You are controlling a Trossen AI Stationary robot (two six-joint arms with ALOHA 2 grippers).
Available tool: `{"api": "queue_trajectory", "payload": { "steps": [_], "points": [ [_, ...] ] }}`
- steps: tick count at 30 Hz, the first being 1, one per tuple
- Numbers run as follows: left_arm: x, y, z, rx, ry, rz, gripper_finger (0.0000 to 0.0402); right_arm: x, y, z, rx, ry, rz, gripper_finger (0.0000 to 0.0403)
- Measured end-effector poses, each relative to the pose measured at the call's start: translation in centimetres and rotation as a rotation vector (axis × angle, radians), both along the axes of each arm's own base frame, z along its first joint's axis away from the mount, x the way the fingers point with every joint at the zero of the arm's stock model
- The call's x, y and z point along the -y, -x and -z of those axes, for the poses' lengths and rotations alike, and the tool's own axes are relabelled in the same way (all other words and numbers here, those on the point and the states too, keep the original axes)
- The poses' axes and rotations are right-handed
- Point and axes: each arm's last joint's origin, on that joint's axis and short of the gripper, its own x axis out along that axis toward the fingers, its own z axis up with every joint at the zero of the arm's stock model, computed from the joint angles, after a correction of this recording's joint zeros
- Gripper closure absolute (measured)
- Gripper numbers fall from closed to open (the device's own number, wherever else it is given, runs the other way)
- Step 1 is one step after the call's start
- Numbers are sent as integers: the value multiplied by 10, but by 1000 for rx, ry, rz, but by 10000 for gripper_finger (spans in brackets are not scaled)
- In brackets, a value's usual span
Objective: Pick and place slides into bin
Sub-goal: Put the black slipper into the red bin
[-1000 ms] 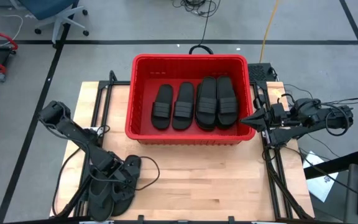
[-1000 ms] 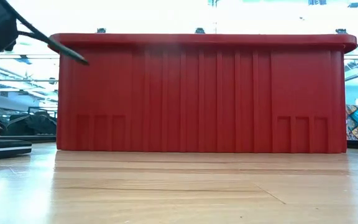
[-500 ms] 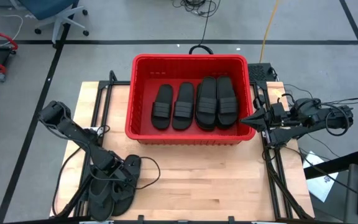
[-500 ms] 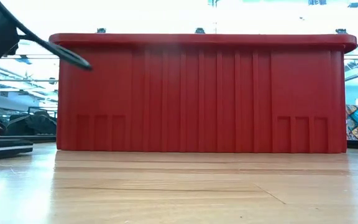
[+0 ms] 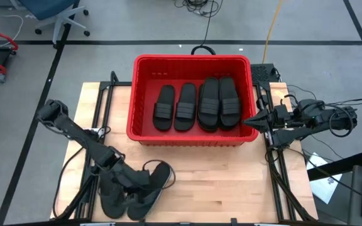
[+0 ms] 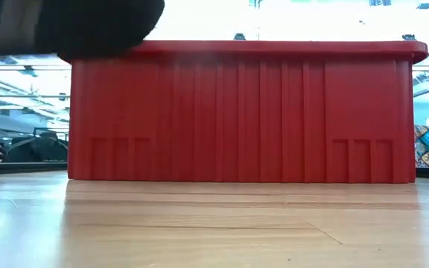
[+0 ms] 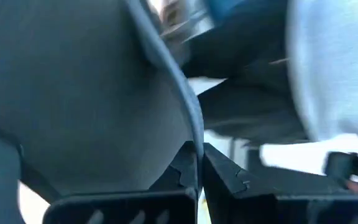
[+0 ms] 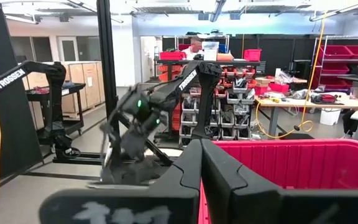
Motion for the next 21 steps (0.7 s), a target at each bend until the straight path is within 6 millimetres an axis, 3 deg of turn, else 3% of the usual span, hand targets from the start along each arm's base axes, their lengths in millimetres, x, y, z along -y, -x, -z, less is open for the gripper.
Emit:
{"api": "queue_trajectory", "payload": {
  "steps": [7,13,17,21],
  "points": [
    [-14,-10,-70,182,88,-29,400,0,0,1,-8,2,0,403],
    [-51,-26,-138,407,67,-88,400,0,0,3,-33,7,0,403],
    [-89,-32,-186,602,-112,-189,401,0,0,6,-57,4,-1,403],
    [-138,-34,-211,647,-427,-442,401,0,0,6,-66,6,-1,403]
  ]
}}
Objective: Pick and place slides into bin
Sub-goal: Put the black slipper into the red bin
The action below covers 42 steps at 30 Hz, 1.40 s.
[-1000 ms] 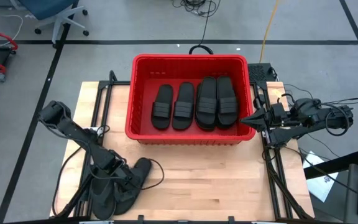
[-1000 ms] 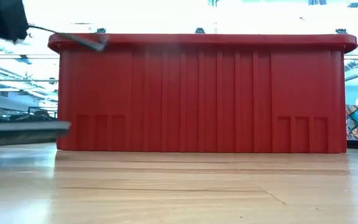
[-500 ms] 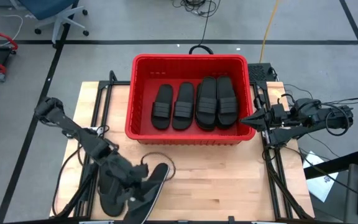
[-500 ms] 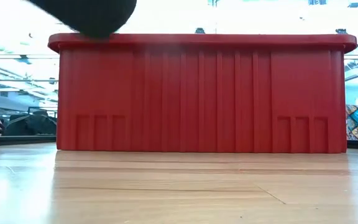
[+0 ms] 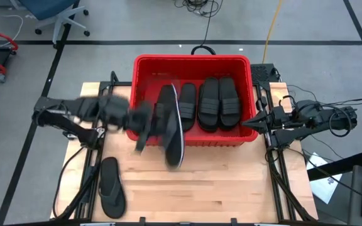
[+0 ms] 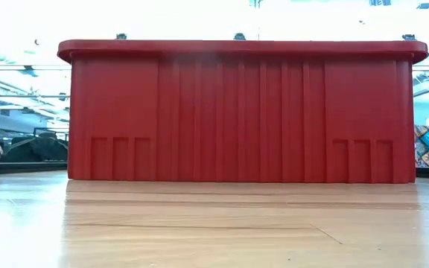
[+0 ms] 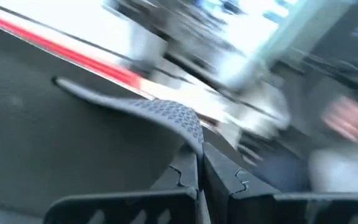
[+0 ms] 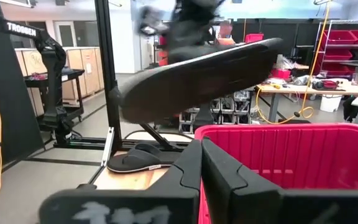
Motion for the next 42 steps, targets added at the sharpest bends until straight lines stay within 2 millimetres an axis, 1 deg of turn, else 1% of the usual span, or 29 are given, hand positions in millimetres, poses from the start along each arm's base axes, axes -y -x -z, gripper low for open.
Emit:
{"api": "queue_trajectory", "payload": {
  "steps": [2,4,6,7,9,10,12,14,16,19,23,25,27,32,39,42],
  "points": [
    [-29,0,-8,-2,-49,-187,401,0,0,0,0,3,0,403],
    [-56,3,-10,-29,-57,-348,401,0,0,0,1,9,0,403],
    [-83,0,-10,-50,-55,-449,401,0,0,0,0,-1,0,403],
    [-95,0,-7,-81,-47,-472,401,0,0,0,0,-5,0,403],
    [-120,-7,2,-149,-29,-472,401,0,0,0,-1,-7,0,403],
    [-131,-11,6,-159,-22,-451,401,0,0,0,-1,-7,1,403],
    [-152,-20,19,-223,-4,-386,401,0,0,0,-1,-3,3,403],
    [-167,-36,34,-261,3,-307,401,0,0,0,-1,-7,7,403],
    [-180,-51,53,-321,12,-219,401,0,0,0,-4,-29,8,403],
    [-193,-73,82,-413,21,-135,402,0,0,0,-6,-50,9,403],
    [-209,-89,123,-553,44,-86,402,0,0,0,-6,-52,10,403],
    [-214,-98,140,-586,57,-60,402,0,0,0,-6,-53,15,403],
    [-217,-104,151,-597,65,-34,402,1,0,0,-5,-54,45,403],
    [-222,-114,171,-616,61,-4,402,3,0,-1,5,-57,98,403],
    [-232,-122,179,-589,59,-50,402,3,0,-3,28,-66,112,403],
    [-235,-121,181,-593,56,-53,402,3,0,-4,41,-68,112,403]
  ]
}}
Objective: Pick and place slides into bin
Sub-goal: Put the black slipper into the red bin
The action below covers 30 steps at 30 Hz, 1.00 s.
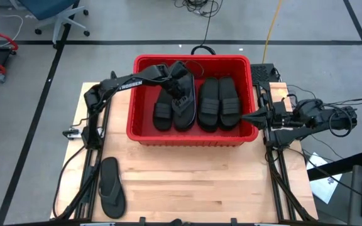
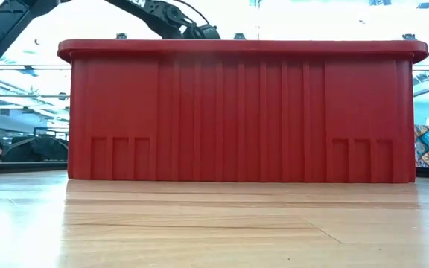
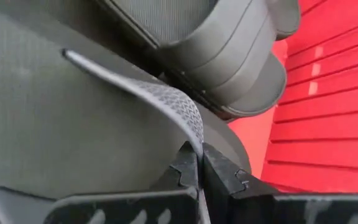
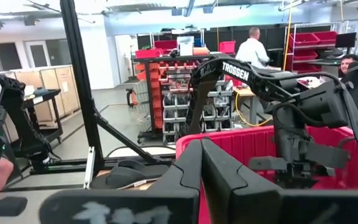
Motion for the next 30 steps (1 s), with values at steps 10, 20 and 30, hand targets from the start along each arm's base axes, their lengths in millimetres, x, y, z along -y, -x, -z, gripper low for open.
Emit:
{"api": "queue_trajectory", "payload": {
  "steps": [10,20,30],
  "points": [
    [-4,-4,12,-13,20,9,402,0,0,-1,14,-2,0,403],
    [-1,-12,14,26,-6,32,394,0,0,-1,13,-1,0,403],
    [1,-14,14,34,-17,47,305,0,0,-1,12,-1,0,403]
  ]
}}
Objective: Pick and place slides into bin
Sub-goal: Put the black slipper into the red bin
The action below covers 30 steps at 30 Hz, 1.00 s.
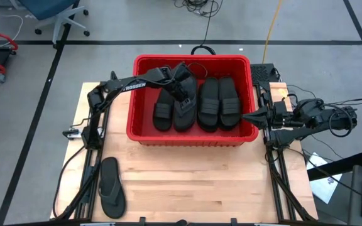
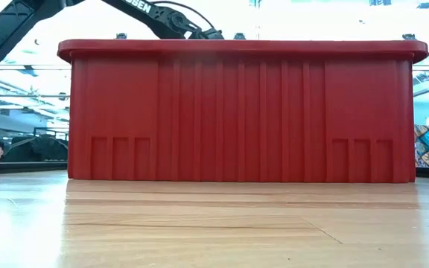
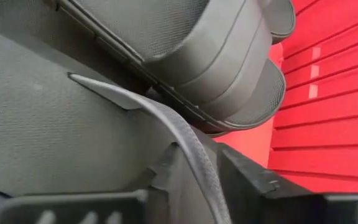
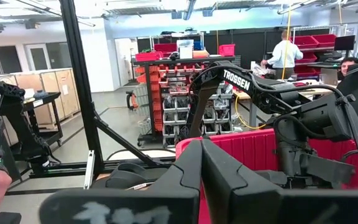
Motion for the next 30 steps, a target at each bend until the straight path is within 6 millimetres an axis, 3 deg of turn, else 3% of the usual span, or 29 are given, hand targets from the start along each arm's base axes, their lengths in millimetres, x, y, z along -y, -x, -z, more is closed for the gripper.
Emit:
{"api": "queue_trajectory", "payload": {
  "steps": [7,13,18,25,27,30],
  "points": [
    [0,0,0,-7,10,-21,218,0,0,0,-1,0,0,403],
    [1,1,-1,-4,5,-19,177,0,0,0,-1,0,0,403],
    [3,8,-27,77,-71,22,164,0,0,0,-2,0,0,403],
    [10,36,-75,117,-261,14,175,0,0,1,-6,1,-1,403],
    [14,47,-83,72,-280,17,195,0,0,1,-7,1,-1,403],
    [20,60,-77,-73,-244,18,256,0,0,1,-7,2,-4,403]
  ]
}}
